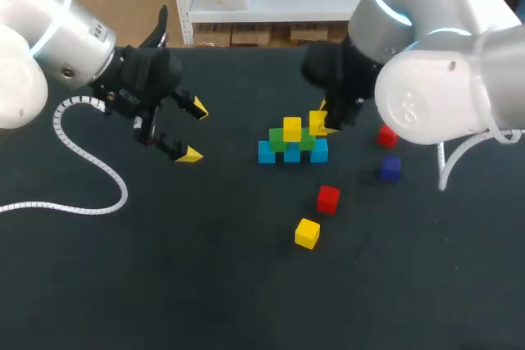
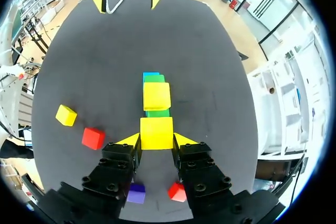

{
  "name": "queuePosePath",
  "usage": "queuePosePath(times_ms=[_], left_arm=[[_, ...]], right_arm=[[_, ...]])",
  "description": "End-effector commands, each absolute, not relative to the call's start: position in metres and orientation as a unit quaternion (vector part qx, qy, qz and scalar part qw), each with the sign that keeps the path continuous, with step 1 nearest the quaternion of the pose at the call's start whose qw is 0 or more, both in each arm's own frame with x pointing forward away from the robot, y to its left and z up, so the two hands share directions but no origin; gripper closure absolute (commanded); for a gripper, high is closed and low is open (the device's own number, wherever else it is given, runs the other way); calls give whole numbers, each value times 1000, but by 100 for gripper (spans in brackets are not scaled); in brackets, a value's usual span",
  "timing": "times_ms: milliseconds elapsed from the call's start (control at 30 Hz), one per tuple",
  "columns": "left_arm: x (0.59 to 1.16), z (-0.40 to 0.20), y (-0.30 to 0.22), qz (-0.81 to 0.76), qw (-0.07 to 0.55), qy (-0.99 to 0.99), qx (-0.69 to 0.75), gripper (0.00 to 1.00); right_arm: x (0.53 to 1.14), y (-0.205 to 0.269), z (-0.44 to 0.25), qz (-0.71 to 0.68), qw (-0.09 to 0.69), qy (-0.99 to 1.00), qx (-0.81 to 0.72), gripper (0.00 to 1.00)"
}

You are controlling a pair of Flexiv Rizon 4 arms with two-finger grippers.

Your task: Place the blue cubes, place green cubes on the blue cubes, place the yellow cubes on the green cubes, then place the red cubes on the yellow cubes, and place purple cube on the red cubes.

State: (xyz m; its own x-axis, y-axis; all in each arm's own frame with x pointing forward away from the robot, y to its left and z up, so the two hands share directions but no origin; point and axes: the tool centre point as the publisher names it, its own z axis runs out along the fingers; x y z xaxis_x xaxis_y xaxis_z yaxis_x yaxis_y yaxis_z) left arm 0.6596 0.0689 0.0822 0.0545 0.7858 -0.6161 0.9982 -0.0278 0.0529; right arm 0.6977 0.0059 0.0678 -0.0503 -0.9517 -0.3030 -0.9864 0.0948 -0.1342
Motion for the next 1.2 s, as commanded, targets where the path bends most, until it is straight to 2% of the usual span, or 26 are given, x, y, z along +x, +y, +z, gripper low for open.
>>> queuePosePath(times_ms=[33,1200], left_arm=[[660,82,70,-217,246,651,684,0],[660,82,70,-217,246,651,684,0]], right_arm=[[697,10,64,56,159,722,-671,100],[703,16,53,65,156,721,-672,100]])
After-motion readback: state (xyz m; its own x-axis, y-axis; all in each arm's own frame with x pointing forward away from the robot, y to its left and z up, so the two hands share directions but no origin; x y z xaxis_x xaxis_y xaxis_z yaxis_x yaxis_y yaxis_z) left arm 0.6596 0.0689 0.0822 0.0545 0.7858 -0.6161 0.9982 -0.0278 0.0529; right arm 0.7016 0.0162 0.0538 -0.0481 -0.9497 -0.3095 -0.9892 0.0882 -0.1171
